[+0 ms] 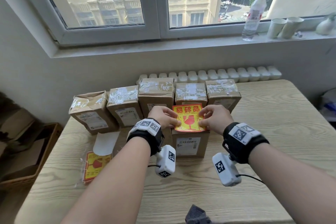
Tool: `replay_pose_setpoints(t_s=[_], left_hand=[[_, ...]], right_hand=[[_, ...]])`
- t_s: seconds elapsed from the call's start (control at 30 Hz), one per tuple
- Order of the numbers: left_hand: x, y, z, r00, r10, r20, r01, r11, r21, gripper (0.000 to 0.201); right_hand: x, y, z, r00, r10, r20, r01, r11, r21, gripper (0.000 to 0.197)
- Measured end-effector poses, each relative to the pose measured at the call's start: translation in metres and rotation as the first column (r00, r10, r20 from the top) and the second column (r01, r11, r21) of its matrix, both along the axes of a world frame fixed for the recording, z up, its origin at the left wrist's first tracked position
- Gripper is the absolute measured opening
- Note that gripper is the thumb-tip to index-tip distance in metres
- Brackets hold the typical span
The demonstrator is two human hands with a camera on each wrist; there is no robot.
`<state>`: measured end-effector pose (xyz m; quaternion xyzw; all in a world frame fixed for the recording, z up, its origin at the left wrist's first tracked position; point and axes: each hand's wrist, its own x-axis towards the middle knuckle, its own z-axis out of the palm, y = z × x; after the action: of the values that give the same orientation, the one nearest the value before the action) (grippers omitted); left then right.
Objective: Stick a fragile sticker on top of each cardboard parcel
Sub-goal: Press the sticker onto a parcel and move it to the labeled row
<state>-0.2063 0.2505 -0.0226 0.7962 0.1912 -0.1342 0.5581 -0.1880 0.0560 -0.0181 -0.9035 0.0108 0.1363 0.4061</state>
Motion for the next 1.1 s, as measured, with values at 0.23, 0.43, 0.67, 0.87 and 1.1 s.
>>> replay_pose_setpoints(t_s=[0.23,0.43,0.67,0.87,1.1], left_hand=[[-0.001,-0.001,0.001,0.999,-0.039,0.004,0.038,0.995,0.091,0.028],[-0.001,-0.003,0.001,0.998,-0.066,0.013,0.061,0.97,0.234,0.032],[0.001,-0.005,0.001,0.994,-0.108,0.016,0.096,0.936,0.34,0.03],[0.0,-0.002,0.002,0.989,-0.144,-0.027,0.142,0.895,0.424,0.037],[0.002,-0.011,0.007,0.962,-0.271,0.017,0.234,0.86,0.453,0.045]], right_hand=[[0.001,0.001,-0.003,1.0,0.023,0.014,-0.023,0.999,-0.04,0.025],[0.001,0.001,-0.003,0.998,0.049,0.029,-0.046,0.994,-0.095,0.027],[0.0,0.004,0.0,0.997,0.078,0.027,-0.072,0.982,-0.176,0.034],[-0.004,0.006,0.003,0.979,0.202,0.028,-0.171,0.889,-0.424,0.063],[-0.003,0.0,0.004,0.982,0.181,-0.052,-0.187,0.902,-0.389,0.077]])
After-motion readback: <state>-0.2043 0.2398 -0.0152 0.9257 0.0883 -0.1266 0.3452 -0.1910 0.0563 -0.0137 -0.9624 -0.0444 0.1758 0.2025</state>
